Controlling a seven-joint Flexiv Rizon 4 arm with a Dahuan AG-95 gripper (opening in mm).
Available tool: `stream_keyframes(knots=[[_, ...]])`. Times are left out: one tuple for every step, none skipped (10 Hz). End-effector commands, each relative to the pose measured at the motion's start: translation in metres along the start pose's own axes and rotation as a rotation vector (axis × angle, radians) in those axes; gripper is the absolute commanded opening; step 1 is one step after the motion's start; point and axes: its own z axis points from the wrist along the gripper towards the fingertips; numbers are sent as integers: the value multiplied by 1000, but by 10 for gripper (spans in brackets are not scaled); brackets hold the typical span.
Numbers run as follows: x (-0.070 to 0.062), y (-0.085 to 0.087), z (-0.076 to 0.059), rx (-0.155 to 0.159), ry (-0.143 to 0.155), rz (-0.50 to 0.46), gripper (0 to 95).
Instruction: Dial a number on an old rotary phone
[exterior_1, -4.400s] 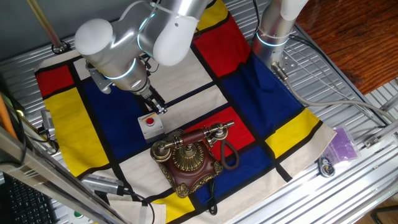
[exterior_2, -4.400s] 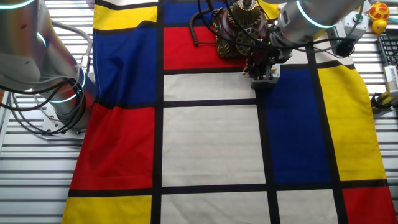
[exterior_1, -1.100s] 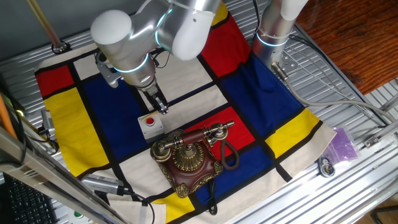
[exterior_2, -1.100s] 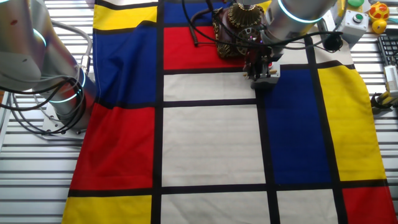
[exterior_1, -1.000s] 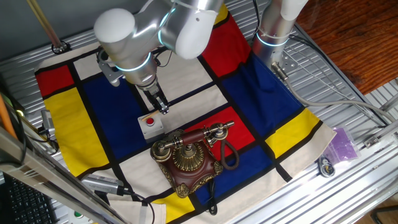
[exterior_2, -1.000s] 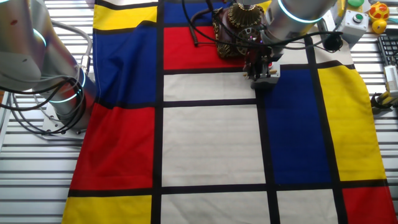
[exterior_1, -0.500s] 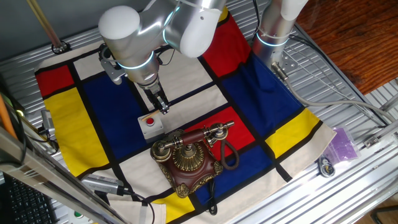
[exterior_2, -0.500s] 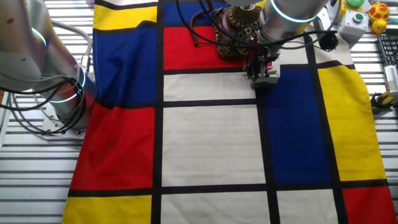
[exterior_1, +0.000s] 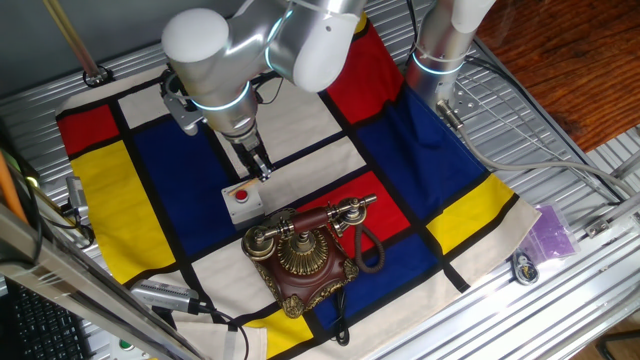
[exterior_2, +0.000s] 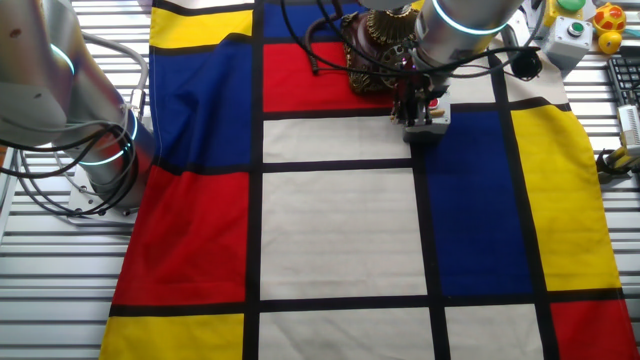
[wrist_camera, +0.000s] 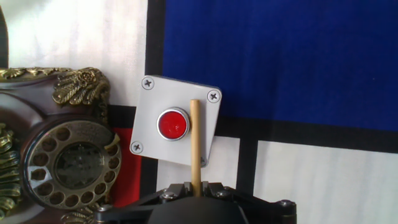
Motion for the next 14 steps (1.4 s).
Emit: stream_keyframes(knots=[[0,-1,-7,13,9,-161,0],[-2,-3,-14,46,20,-301,0],[-5,-7,-21,72,32,-401,0],[-8,-12,-29,83,45,-517,0],[-9,-15,-34,108,65,-630,0],[-10,-16,-40,142,99,-819,0],[-10,-16,-43,145,104,-868,0],[-11,-11,-53,144,107,-972,0],[-15,-4,-60,156,95,-1084,0],[-17,4,-63,176,83,-1193,0],[-18,8,-64,178,83,-1286,0],[-18,13,-64,183,85,-1370,0],[-18,15,-65,186,91,-1412,0],[-17,21,-67,196,109,-1482,0]])
